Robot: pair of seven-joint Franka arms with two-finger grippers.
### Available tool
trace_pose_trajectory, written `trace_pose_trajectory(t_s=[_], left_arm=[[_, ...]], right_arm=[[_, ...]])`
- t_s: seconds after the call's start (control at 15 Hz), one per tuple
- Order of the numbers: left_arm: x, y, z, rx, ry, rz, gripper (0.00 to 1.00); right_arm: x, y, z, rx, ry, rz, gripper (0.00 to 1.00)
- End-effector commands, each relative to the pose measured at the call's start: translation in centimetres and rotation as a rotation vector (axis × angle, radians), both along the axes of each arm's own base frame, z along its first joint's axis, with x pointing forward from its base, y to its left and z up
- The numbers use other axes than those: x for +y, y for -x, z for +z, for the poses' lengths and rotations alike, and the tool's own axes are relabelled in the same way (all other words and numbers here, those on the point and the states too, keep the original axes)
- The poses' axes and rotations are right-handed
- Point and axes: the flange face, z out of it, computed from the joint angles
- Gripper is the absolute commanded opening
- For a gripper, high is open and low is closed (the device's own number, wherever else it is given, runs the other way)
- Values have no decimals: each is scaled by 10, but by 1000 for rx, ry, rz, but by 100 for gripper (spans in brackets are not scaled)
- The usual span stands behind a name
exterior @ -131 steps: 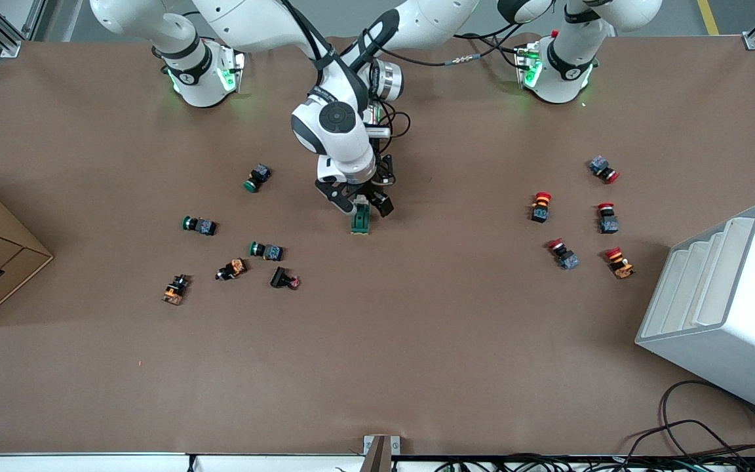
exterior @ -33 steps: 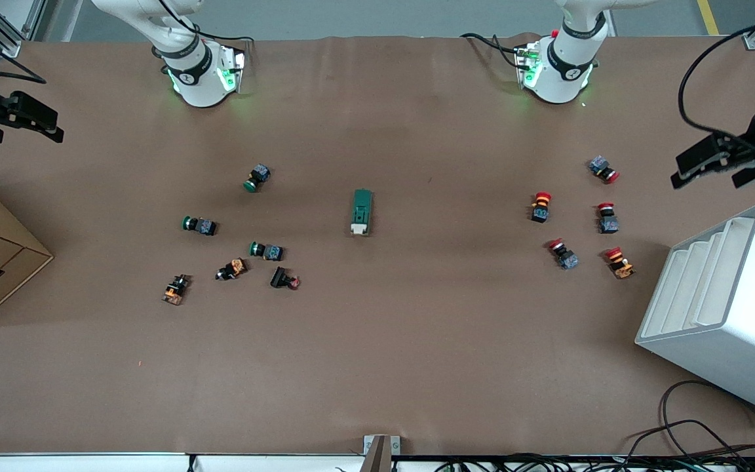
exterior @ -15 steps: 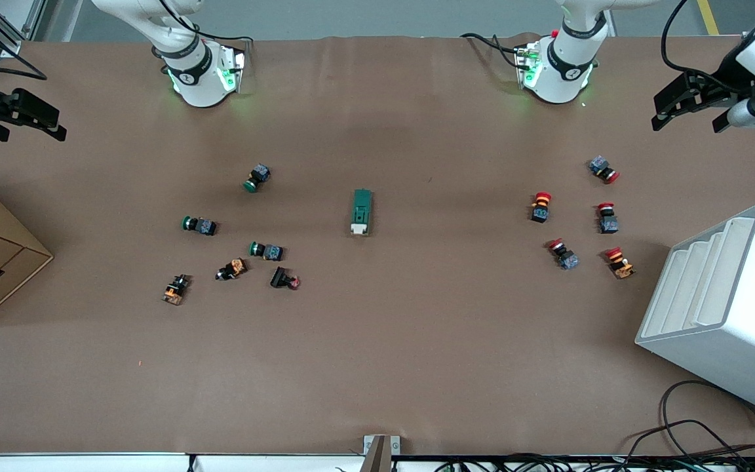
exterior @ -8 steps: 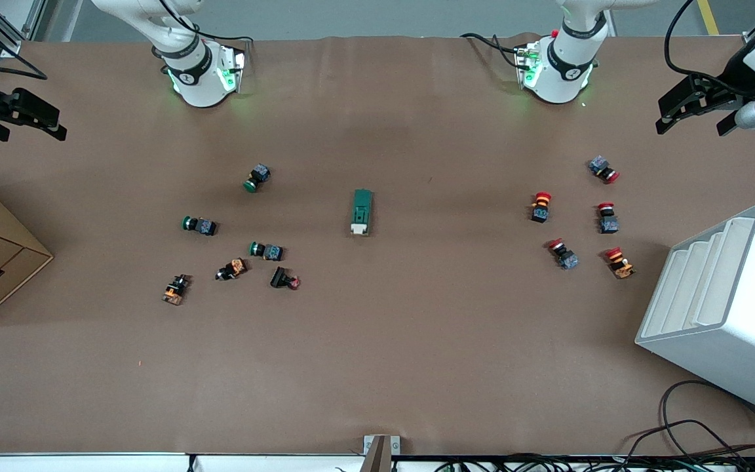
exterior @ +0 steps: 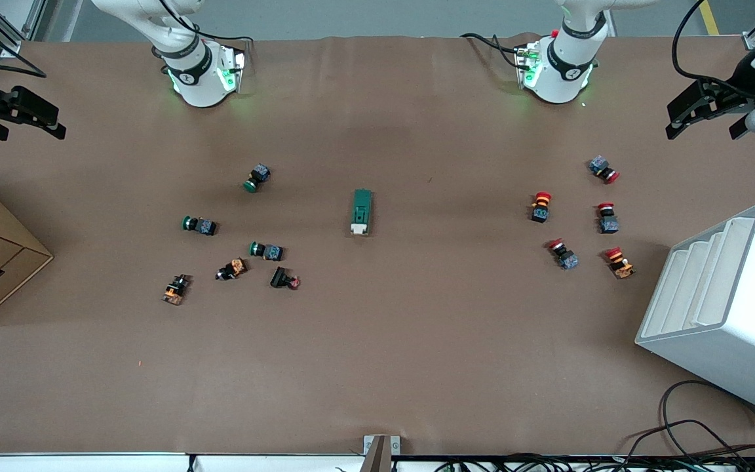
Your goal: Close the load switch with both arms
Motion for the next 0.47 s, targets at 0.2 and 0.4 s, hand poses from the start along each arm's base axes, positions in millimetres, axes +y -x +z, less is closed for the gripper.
trace_pose_trajectory(t_s=[0.2, 0.4], left_arm=[[-2, -5, 5, 0, -15, -22, 100], [0, -5, 5, 2, -12, -19, 100]], right_arm=[[0, 10, 4, -13, 0, 17, 100], [-1, 11, 1, -3, 1, 15, 100]])
